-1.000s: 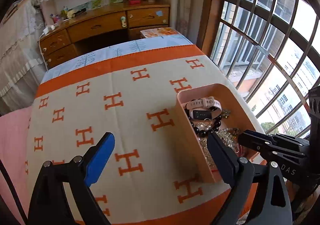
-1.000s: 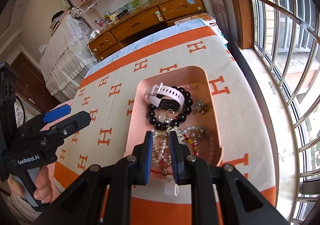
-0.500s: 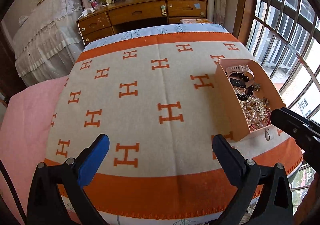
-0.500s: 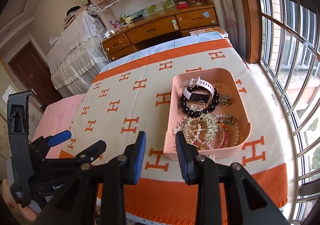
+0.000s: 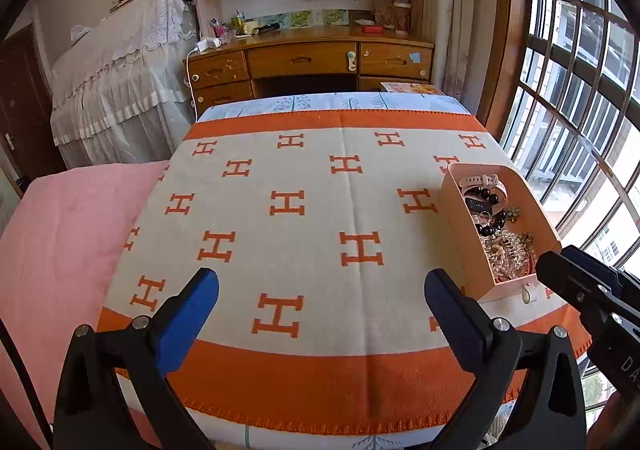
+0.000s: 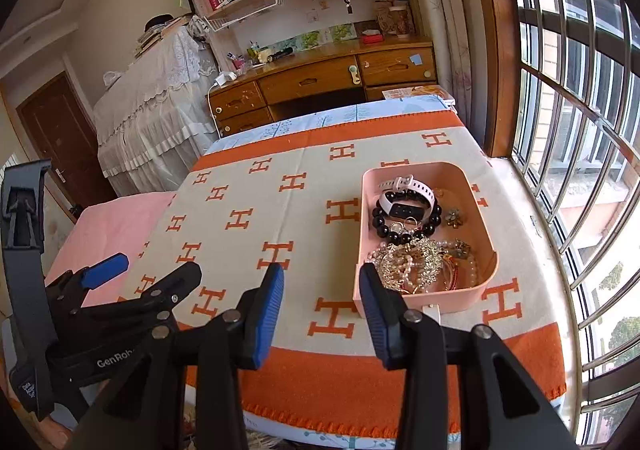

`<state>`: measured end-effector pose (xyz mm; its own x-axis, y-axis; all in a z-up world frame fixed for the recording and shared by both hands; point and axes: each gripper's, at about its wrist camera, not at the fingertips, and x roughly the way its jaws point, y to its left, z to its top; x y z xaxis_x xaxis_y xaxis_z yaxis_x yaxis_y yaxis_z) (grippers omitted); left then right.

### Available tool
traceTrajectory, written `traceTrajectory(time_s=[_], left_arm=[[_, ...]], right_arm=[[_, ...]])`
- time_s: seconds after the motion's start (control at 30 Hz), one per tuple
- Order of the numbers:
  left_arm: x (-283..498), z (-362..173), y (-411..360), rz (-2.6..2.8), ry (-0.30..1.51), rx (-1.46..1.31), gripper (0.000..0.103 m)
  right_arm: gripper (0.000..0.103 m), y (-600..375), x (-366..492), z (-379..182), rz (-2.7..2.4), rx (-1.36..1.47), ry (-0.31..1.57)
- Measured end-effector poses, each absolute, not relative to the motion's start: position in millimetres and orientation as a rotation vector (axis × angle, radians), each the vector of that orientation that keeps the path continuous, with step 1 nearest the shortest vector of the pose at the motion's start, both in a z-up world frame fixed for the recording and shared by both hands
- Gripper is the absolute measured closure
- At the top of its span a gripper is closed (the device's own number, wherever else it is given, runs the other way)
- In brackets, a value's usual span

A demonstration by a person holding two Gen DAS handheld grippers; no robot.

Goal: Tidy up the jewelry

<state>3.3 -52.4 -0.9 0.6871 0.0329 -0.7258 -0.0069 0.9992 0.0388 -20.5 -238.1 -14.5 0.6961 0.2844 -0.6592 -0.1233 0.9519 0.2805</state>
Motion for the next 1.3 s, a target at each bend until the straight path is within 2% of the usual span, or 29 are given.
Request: traceTrajectory(time_s=[1.3], left_arm=[[-22, 4, -54, 0.004, 0.759, 0.002, 0.001]], right_arm=[[0.062, -218, -45, -12, 0.248, 0.199, 0.760]])
